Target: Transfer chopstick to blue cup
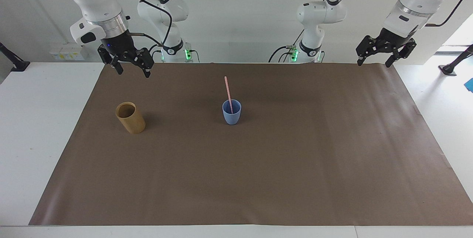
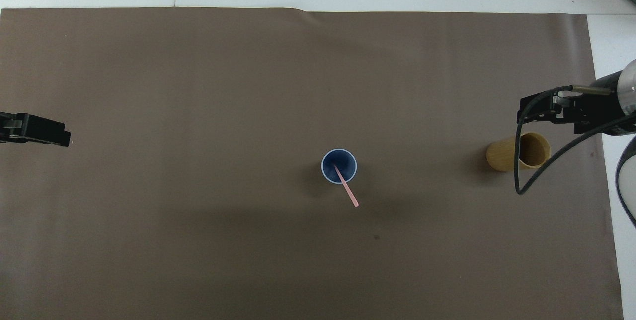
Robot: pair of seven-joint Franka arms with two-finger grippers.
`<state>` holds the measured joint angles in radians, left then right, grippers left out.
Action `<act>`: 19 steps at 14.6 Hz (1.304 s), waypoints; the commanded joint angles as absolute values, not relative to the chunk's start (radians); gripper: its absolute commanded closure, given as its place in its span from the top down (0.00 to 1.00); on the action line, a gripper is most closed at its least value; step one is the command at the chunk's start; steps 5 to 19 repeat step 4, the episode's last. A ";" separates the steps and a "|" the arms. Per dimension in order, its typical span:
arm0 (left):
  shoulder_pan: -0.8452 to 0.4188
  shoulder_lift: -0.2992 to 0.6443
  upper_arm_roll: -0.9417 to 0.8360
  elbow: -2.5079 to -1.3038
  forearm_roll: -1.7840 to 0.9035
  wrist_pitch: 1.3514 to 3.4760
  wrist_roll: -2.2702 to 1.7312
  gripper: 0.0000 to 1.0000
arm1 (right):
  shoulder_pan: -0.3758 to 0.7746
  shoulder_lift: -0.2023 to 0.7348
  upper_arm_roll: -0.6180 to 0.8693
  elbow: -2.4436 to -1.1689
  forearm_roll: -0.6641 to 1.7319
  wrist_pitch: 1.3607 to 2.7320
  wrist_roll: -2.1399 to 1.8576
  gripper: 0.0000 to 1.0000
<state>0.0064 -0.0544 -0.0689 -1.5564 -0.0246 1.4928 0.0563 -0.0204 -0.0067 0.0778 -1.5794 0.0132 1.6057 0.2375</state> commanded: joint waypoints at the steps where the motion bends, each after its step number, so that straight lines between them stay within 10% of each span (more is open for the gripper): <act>1: 0.026 -0.064 -0.081 -1.551 -0.028 1.471 0.061 1.00 | -0.029 0.006 0.086 -1.554 0.012 1.577 0.213 1.00; 19: 0.026 -0.064 -0.080 -1.551 -0.028 1.471 0.061 1.00 | -0.031 0.005 0.086 -1.555 0.012 1.571 0.187 1.00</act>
